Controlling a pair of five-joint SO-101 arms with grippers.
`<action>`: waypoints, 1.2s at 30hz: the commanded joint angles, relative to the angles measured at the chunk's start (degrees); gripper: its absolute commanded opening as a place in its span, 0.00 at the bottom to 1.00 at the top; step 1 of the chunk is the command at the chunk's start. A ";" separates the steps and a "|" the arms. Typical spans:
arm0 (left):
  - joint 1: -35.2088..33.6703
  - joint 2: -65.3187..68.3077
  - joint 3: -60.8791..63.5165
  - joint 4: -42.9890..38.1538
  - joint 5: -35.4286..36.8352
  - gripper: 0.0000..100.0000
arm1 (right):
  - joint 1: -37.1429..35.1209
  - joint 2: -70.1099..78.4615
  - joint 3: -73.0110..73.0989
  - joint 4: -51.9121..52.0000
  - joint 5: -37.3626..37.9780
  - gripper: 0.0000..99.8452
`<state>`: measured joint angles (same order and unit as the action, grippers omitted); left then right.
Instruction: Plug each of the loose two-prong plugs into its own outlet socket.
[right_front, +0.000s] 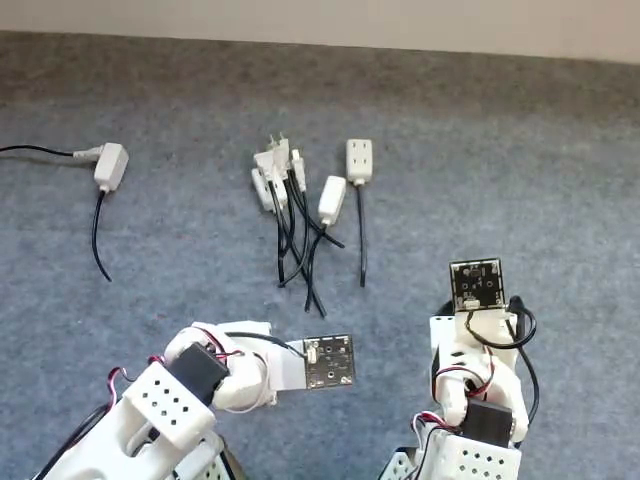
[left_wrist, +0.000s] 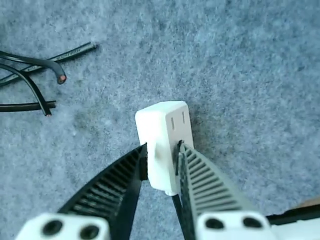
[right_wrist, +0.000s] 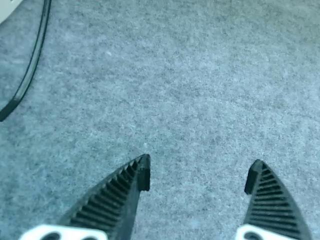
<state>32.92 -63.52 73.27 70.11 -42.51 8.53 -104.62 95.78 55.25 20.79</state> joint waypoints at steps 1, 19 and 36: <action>-1.80 -0.04 -2.07 -0.79 -0.44 0.10 | -0.92 -0.31 6.81 0.31 0.62 0.30; -21.14 0.04 -3.12 -13.54 -5.71 0.10 | -0.84 -0.31 6.81 0.48 0.62 0.30; -34.68 12.18 -23.16 -25.23 34.46 0.14 | -1.54 -0.22 6.81 0.57 0.26 0.30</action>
<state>-4.18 -60.44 62.90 45.85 -10.42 7.47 -104.62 95.78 55.25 20.79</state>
